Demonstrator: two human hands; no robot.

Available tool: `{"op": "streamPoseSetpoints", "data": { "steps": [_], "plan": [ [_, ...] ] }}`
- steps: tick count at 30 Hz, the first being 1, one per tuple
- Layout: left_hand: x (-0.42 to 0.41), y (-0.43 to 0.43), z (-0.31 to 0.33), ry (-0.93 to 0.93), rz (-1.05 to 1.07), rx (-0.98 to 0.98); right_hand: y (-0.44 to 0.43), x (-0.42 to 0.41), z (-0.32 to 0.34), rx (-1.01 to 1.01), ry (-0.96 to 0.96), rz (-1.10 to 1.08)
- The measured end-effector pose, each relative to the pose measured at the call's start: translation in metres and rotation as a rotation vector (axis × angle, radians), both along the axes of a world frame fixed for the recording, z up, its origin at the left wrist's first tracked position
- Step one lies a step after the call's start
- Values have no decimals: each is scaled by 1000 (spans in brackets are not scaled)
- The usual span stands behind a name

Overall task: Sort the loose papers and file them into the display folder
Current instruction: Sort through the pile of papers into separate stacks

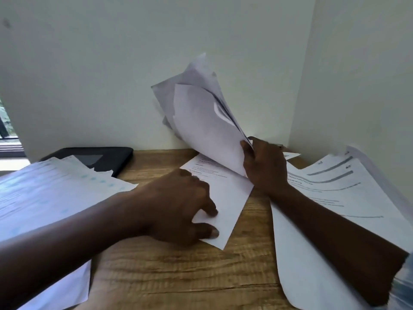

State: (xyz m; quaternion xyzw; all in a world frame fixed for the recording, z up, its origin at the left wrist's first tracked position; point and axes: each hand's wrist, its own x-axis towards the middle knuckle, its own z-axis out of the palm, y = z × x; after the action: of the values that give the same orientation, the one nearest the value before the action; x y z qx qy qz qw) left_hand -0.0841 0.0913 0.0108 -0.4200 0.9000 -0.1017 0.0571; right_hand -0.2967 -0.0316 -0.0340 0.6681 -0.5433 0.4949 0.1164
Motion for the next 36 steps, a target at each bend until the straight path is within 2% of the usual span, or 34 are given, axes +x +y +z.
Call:
{"op": "streamPoseSetpoints", "data": {
  "steps": [2,3,6,13,18,36],
  "plan": [
    [12,8,-3,196,24,85,2,0,1,34,-8,13],
    [17,11,-5,226,61,141,5,1,2,45,-6,20],
    [25,22,-14,142,187,311,10,3,4,94,-8,26],
    [40,60,-9,63,-30,20,10,2,7,111,5,35],
    [46,56,-23,104,89,311,14,1,7,132,-18,35],
    [52,42,-36,317,82,346,15,3,7,152,68,51]
  ]
}}
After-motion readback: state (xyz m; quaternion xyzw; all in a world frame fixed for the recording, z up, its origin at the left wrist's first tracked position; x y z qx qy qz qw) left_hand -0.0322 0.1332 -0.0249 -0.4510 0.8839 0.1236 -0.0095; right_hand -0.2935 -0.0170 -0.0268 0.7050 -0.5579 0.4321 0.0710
